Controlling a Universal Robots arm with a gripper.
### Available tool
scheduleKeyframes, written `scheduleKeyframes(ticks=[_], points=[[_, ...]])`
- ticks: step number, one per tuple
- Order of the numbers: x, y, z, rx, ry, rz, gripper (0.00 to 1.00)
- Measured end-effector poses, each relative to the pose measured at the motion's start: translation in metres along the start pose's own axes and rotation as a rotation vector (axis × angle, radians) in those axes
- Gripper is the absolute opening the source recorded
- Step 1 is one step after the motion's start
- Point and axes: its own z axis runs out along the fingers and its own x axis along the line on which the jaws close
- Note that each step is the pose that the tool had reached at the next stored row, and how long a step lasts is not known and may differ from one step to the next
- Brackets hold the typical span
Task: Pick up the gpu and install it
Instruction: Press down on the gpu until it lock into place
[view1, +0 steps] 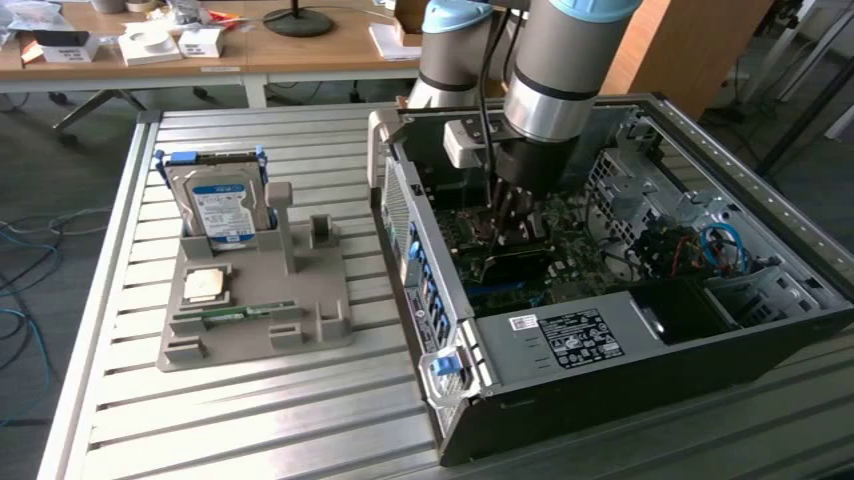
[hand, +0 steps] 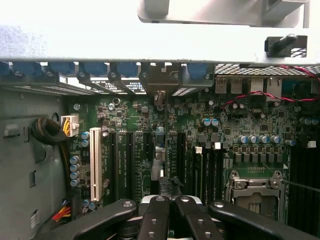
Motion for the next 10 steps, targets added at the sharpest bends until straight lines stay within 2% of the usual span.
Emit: scheduleKeyframes(ticks=[10], points=[[-0.0001, 0.0006, 0.003, 0.0002, -0.0005, 0.0, 0.11]])
